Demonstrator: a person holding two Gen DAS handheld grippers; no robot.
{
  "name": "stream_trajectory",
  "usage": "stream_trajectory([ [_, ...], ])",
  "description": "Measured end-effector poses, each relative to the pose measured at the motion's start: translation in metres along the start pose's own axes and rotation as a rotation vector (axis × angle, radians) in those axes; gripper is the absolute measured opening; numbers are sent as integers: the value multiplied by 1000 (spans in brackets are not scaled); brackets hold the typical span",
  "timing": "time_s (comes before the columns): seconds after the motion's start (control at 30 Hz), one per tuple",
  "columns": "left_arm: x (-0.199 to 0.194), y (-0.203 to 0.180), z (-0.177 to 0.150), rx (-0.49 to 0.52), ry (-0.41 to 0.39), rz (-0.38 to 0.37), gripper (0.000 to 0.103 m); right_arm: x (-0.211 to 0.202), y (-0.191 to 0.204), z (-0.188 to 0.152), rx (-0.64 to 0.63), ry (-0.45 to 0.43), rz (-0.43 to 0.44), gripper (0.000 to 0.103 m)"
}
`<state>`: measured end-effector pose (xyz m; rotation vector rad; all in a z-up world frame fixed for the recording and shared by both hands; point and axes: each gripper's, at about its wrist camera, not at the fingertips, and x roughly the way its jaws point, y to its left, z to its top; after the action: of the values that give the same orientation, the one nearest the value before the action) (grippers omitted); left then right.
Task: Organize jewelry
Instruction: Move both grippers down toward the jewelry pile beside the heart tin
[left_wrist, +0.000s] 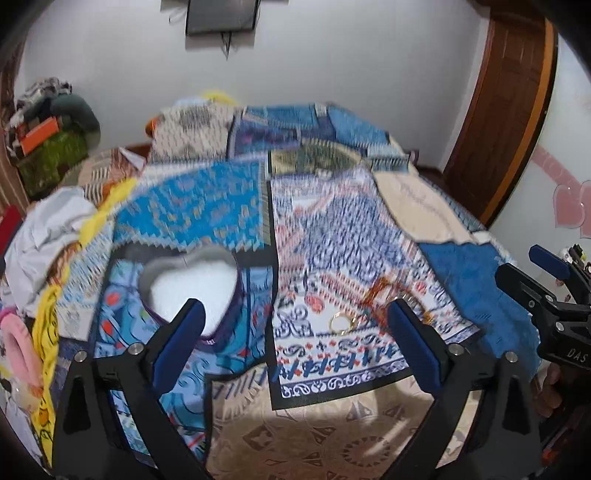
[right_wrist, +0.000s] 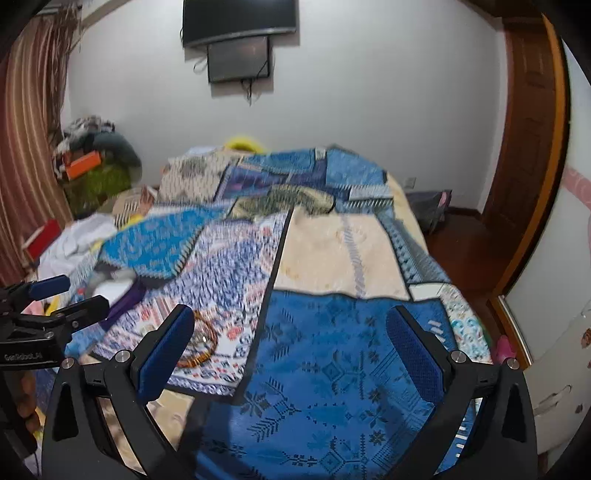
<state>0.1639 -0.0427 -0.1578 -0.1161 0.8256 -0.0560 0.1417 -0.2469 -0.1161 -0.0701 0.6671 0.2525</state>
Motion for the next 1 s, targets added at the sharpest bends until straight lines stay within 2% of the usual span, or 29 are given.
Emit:
stream_trajectory([
  [0.1,14,0,-4,-4,55,-15,90,12,-1,-4,2,43,29,103],
  [0.27,24,-5,-10,8,100,-77,86,24,1,-5,-4,68,82,103],
  [0.33,30,-7,-12,12,123,-109,77,27,5,-5,-16,71,110,103],
  [0.37,32,-9,-12,16,130,-108,75,27,7,-5,-24,75,122,102],
  [0.5,35,-11,-12,32,125,-99,67,33,16,-6,-47,96,170,87],
  [0.57,36,-9,-11,25,125,-92,59,37,18,-5,-47,109,185,80],
  [0.63,34,-7,-11,30,121,-75,44,41,20,-6,-43,127,203,70],
  [0.7,31,-5,-10,34,110,-62,37,43,21,-7,-37,139,220,64],
  [0.87,24,-5,-10,54,93,-75,36,43,23,-8,-46,153,246,56],
  [1.0,24,-12,-11,93,85,-60,35,49,26,-10,-59,180,261,45],
])
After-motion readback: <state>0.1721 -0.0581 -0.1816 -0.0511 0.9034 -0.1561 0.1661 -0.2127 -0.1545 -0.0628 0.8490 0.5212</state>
